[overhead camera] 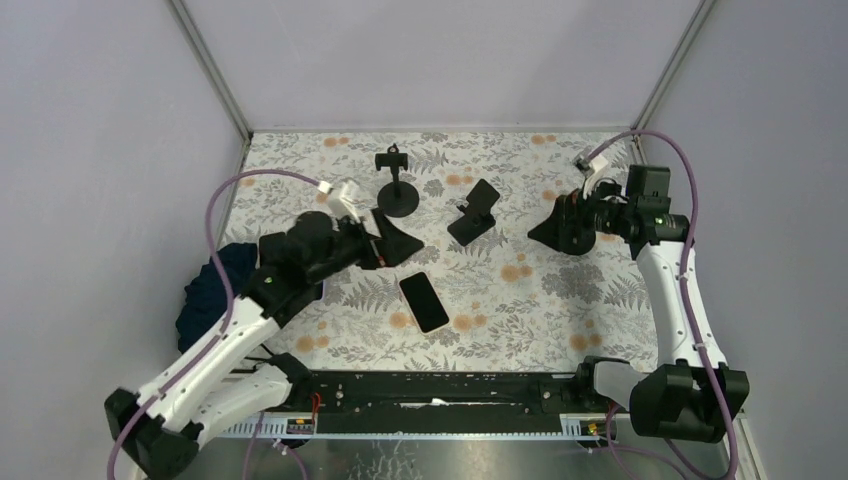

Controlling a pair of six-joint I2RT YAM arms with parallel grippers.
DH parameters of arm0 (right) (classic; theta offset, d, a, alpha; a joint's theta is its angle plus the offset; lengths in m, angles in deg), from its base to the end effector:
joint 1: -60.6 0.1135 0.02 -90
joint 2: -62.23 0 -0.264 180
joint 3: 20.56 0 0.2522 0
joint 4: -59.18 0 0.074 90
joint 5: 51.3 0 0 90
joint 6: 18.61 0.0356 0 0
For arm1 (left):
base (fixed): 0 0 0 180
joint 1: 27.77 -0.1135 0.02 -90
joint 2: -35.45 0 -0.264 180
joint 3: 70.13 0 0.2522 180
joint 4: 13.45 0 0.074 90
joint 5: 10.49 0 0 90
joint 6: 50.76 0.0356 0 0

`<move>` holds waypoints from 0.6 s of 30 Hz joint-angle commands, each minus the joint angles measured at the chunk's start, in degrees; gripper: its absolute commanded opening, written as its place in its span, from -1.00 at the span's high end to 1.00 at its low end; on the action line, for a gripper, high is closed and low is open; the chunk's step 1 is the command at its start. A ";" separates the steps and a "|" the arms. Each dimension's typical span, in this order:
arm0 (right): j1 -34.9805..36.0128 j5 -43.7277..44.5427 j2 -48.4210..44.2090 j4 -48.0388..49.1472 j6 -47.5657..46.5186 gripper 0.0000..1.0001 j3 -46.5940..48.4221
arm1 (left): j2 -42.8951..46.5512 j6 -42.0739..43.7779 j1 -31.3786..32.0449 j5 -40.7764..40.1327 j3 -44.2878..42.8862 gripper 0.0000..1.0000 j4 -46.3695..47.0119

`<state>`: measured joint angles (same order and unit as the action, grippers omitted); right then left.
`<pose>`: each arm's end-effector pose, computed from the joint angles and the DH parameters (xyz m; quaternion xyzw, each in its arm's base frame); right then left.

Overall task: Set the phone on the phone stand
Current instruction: Pick up the phone at the center of the board.

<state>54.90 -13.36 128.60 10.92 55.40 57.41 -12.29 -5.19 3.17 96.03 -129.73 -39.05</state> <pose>0.2398 0.0043 0.3488 -0.2682 0.7821 0.3093 0.4699 0.1615 -0.1086 0.3350 -0.0033 0.7835 -0.4630 0.4145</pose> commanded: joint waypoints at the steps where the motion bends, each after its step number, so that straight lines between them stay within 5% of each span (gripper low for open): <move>1: -0.02 -4.10 -3.20 -1.39 -11.95 -0.99 -4.29 | -8.16 5.31 10.39 -22.27 -4.86 -0.98 -9.64; 6: -0.02 -3.04 -4.40 4.86 -10.64 -0.99 -11.55 | -14.81 -1.85 16.95 -34.52 -4.38 -0.97 -10.81; 12: -0.02 -1.91 -3.14 5.16 -13.41 -0.99 -15.57 | -21.56 -13.99 17.62 -38.40 -2.14 -0.97 -10.86; 18: -0.02 -0.61 -2.12 3.98 -14.37 -0.99 -14.94 | -33.63 -19.32 18.03 -39.56 -9.40 -0.97 -18.33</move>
<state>54.90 -14.45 126.39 14.48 43.45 41.25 -40.12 -18.63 20.55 60.92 -134.13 -51.42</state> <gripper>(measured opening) 0.994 0.986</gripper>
